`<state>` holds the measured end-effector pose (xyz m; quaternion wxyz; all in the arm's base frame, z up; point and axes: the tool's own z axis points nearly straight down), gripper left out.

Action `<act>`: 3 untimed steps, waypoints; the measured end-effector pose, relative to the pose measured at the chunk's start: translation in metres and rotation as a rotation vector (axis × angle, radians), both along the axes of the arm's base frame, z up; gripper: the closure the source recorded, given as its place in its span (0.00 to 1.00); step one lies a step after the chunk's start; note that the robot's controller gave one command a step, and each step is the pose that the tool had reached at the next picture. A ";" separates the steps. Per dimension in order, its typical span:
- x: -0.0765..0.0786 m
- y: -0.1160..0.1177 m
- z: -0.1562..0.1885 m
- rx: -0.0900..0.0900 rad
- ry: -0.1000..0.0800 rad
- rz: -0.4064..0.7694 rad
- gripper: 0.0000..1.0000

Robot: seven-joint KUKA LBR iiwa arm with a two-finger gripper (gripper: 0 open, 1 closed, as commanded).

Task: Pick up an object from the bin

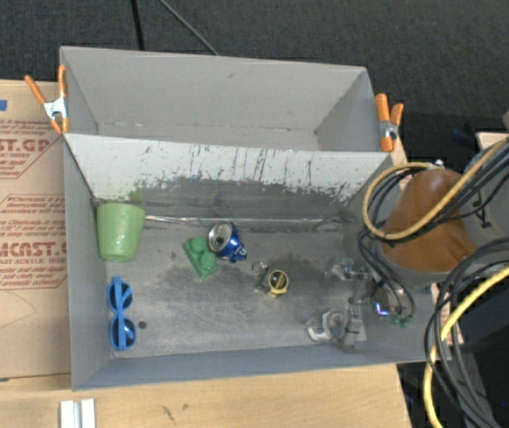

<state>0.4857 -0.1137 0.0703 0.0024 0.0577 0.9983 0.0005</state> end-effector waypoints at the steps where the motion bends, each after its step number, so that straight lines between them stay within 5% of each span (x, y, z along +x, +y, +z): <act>1: -0.003 0.012 0.000 -0.003 0.000 0.147 0.00; 2: -0.004 0.012 0.002 -0.001 0.006 0.147 1.00; 3: 0.001 0.008 0.148 -0.004 -0.004 0.175 1.00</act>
Offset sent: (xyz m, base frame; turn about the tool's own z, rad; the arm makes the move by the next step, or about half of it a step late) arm -0.0045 0.0118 -0.0003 -0.1464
